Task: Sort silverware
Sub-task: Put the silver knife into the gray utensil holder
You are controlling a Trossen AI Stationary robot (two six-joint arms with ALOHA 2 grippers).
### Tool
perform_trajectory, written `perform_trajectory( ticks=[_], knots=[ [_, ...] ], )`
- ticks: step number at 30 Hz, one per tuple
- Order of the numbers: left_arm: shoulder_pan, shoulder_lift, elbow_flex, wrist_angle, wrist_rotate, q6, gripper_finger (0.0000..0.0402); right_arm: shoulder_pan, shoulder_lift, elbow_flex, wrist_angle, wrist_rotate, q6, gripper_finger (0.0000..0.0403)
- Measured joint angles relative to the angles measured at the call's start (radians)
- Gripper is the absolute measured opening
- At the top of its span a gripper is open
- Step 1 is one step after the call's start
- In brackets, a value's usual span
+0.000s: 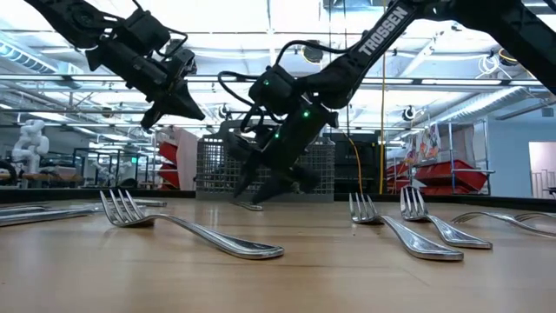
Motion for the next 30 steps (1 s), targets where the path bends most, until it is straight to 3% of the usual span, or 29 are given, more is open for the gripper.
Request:
perform_trajectory(
  ticks=[7,17,30],
  knots=[
    [0.0,0.0,0.0,0.002,0.0,0.003,0.0011,0.022,0.058,0.004,0.097,-0.007,0.059,0.018],
    [0.0,0.0,0.0,0.002,0.0,0.003,0.0011,0.033,0.064,0.008,0.004,-0.008,0.062,0.017],
    [0.0,0.0,0.0,-0.057,0.0,0.026,0.0011,0.058,0.06,0.005,-0.066,-0.03,0.046,0.0007]
  ],
)
